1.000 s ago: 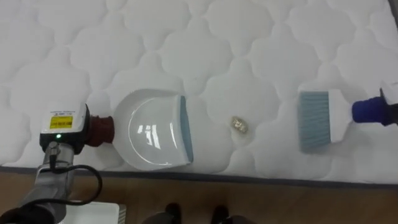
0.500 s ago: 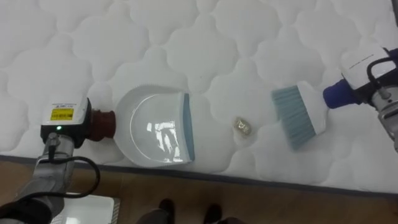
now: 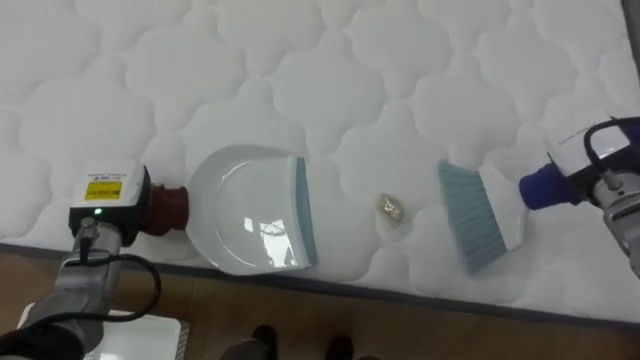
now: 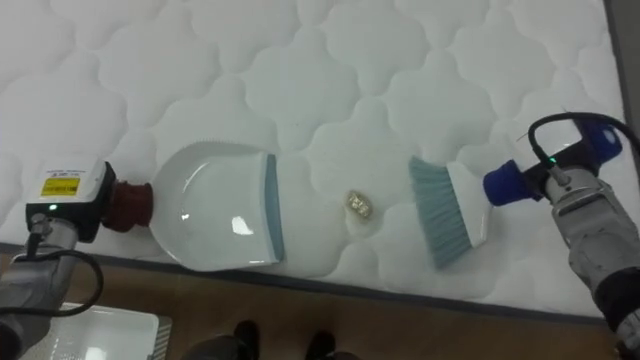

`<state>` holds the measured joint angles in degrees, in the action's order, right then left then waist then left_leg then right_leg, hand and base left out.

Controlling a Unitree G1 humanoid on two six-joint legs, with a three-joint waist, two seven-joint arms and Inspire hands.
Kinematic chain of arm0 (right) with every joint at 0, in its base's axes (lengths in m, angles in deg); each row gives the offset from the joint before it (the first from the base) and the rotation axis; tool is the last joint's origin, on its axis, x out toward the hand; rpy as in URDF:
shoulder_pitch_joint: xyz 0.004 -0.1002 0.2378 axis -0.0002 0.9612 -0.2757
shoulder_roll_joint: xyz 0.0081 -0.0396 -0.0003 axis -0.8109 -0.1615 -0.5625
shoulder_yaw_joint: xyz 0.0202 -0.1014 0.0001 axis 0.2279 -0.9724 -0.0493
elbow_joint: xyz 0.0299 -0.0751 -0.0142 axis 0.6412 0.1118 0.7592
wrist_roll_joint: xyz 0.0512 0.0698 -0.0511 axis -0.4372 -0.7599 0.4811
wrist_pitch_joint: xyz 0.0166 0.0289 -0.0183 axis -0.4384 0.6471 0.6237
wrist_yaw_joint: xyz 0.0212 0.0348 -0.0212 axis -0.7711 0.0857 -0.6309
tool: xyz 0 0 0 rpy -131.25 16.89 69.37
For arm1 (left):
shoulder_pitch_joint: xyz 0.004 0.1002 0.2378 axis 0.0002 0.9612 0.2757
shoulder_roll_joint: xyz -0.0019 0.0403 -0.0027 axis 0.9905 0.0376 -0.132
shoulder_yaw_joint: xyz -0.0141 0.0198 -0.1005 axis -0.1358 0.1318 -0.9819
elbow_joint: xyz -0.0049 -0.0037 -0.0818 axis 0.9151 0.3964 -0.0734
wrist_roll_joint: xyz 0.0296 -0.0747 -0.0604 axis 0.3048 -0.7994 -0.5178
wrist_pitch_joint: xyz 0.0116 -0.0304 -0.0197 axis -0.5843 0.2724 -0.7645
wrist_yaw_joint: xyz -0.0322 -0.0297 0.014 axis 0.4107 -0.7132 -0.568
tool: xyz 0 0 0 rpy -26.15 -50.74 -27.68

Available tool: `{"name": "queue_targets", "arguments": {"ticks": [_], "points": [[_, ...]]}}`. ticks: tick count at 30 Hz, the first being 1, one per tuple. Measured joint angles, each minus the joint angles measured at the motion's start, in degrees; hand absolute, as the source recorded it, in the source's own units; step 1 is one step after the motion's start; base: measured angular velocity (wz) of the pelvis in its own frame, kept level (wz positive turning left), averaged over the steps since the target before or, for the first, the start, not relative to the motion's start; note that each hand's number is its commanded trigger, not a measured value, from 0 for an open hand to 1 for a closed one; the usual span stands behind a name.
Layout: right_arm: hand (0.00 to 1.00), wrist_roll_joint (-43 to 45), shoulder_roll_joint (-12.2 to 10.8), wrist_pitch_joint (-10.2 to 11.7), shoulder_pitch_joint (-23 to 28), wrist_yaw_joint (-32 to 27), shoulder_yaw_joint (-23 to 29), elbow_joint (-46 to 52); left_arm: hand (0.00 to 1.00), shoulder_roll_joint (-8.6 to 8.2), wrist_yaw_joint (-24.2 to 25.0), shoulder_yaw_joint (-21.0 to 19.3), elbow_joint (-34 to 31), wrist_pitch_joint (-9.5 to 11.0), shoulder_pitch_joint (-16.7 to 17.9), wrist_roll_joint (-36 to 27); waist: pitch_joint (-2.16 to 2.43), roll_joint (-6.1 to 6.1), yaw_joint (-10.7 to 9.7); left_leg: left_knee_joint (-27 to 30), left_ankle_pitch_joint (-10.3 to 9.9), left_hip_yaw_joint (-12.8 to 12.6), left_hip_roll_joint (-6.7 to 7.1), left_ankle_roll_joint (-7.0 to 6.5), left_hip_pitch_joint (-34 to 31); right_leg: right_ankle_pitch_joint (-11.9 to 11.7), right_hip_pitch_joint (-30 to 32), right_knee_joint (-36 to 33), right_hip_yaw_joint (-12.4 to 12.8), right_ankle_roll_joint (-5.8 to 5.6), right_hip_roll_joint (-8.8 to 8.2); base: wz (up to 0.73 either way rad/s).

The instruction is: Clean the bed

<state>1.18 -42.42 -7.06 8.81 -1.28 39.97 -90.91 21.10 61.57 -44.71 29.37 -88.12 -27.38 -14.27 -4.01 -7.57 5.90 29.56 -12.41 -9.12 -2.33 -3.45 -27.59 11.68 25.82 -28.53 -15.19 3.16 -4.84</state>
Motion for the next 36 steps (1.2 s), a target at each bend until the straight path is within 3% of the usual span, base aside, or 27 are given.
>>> {"name": "queue_targets", "arguments": {"ticks": [7,14,17,20,22,25,30,36], "points": [[1.0,0.4,-0.5,-1.5,1.1,-0.5,0.0,-0.8,1.0,-1.21,-0.2,1.2,0.0,-0.7,0.1,-1.0,0.11,0.96,0.4,-0.2,0.0,0.6,-0.06,0.01,0.4,-0.2,-1.0,0.7,-0.7,0.03,0.2,0.03],[1.0,0.5,-1.5,-2.7,1.2,-2.1,0.0,-0.8,1.0,-1.35,0.0,1.5,0.0,-0.7,0.0,-2.1,0.08,1.15,0.0,-0.5,0.0,0.9,-0.11,0.03,0.4,-0.4,-1.3,0.9,-0.6,-0.02,0.65,0.01],[1.0,-0.1,-3.2,-3.7,1.1,-4.4,0.7,-0.3,1.0,-1.5,-0.1,1.6,0.0,-0.7,0.0,-2.2,0.07,1.66,-0.4,-0.5,0.0,0.8,-0.4,0.04,0.3,-1.0,-1.5,1.8,-0.6,0.02,1.0,-0.06],[1.0,-1.6,-6.8,-3.7,1.1,-7.6,2.5,0.9,1.0,-1.85,-0.4,1.7,0.0,-0.7,0.0,-2.2,0.08,2.56,-1.1,-0.6,0.0,0.5,-0.51,0.03,0.4,-1.3,-1.4,1.9,-0.6,0.02,1.01,-0.07],[1.0,-1.8,-9.1,-3.3,1.1,-8.8,2.3,1.9,1.0,-2.98,-0.8,2.1,0.0,-0.7,0.0,-2.1,0.09,3.37,-0.9,-1.0,0.1,0.2,-0.25,-0.02,0.5,-1.3,-0.9,1.6,0.1,-0.02,0.89,-0.08],[1.0,-1.7,-11.8,-2.9,1.1,-8.8,2.3,2.7,1.0,-3.65,-0.9,2.4,-0.1,-0.7,0.3,-2.0,0.09,3.39,-0.1,-2.3,0.5,-0.3,0.16,0.1,0.7,-1.3,-0.2,1.5,0.8,-0.05,0.65,-0.08],[1.0,-2.2,-12.9,-1.8,1.1,-8.1,2.3,6.0,1.0,-3.78,-0.8,2.5,-0.5,-0.8,0.4,-1.9,0.12,3.35,0.2,-2.3,0.7,-0.2,0.07,0.31,0.3,-1.2,0.3,1.6,0.8,0.02,0.67,0.0],[1.0,-3.8,-14.2,-1.3,1.2,-6.0,1.2,11.1,1.0,-3.86,-0.7,4.0,-0.4,-2.6,0.5,-1.9,0.14,3.31,-0.3,-3.1,0.7,-0.4,0.22,0.34,0.7,-1.2,0.3,1.9,1.0,-0.04,0.65,0.0]]}}
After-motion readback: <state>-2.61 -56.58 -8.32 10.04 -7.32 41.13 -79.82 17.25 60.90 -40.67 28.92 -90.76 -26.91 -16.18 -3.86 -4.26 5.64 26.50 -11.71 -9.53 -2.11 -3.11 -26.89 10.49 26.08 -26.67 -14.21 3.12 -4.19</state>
